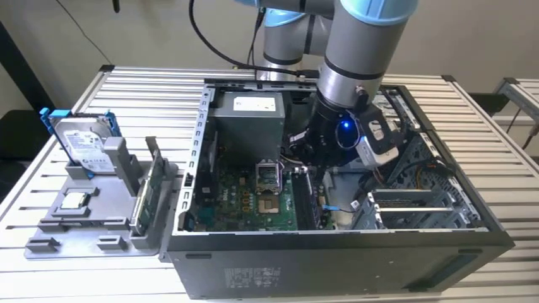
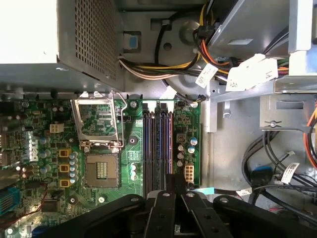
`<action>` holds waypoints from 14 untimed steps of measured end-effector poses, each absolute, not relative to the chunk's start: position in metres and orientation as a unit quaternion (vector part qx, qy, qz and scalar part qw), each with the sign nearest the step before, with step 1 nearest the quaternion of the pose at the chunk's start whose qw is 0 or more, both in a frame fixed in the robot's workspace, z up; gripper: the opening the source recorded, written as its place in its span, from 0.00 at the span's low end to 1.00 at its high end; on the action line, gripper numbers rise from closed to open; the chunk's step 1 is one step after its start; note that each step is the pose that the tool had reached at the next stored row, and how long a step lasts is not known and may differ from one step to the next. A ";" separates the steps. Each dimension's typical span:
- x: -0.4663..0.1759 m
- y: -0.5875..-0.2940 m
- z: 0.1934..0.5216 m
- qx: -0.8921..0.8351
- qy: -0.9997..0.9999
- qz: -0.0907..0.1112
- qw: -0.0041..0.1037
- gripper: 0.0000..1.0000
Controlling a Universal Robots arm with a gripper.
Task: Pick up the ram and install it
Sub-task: 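Insert the ram into the slot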
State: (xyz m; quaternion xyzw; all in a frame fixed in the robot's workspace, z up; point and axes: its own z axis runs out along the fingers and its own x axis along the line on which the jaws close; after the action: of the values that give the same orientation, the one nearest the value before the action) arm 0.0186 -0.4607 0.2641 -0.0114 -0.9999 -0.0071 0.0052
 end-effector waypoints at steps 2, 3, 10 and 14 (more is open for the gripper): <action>0.019 -0.461 0.264 -0.011 -1.000 -0.007 0.005 0.11; 0.019 -0.461 0.264 -0.011 -1.000 -0.007 0.005 0.11; 0.019 -0.461 0.264 0.006 -1.000 -0.007 0.005 0.11; 0.019 -0.461 0.264 0.038 -0.999 -0.007 0.006 0.11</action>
State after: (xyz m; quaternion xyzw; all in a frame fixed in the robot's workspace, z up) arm 0.0186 -0.4607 0.2641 0.0376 -0.9993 -0.0069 0.0056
